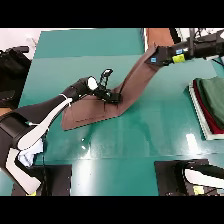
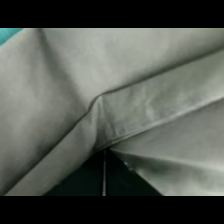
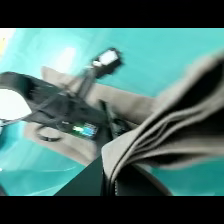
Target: Fold the shirts.
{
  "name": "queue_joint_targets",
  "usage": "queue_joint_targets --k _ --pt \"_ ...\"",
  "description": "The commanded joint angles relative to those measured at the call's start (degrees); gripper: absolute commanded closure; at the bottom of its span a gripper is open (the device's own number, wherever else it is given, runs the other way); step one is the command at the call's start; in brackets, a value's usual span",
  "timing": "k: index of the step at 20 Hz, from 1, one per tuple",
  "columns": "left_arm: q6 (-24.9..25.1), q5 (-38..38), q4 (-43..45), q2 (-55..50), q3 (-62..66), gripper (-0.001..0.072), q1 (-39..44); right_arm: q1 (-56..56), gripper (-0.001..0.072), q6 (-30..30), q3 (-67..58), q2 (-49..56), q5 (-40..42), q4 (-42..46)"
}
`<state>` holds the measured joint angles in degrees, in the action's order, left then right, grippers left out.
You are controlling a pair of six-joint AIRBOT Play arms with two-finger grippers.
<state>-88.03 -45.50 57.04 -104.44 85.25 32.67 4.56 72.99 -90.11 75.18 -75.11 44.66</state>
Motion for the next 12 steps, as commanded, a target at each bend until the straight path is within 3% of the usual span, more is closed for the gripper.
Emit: queue_joint_targets --k 1,6,10,11,12 --pt "-0.09 -3.23 0.13 0.66 1.95 0.0685 -2.29 5.81 0.0697 1.86 -5.27 2.67 -0.31 -0.15" --pt "-1.77 -9.35 11.17 14.82 2.36 0.0685 -15.34 17.07 0.0696 2.64 -11.15 8.81 3.34 -3.8" --pt "-1.55 -12.04 21.73 30.21 2.36 0.0685 -27.5 31.19 0.0668 -1.57 -15.82 18.93 13.81 -12.55" --pt "-1.55 -12.0 23.74 33.38 2.36 0.0684 -29.83 35.15 0.0443 -4.22 -18.21 22.45 17.44 -13.73" --pt "-1.55 -12.04 24.5 36.2 2.36 0.0685 -32.0 38.12 0.0298 -4.39 -20.96 25.53 20.46 -13.05"
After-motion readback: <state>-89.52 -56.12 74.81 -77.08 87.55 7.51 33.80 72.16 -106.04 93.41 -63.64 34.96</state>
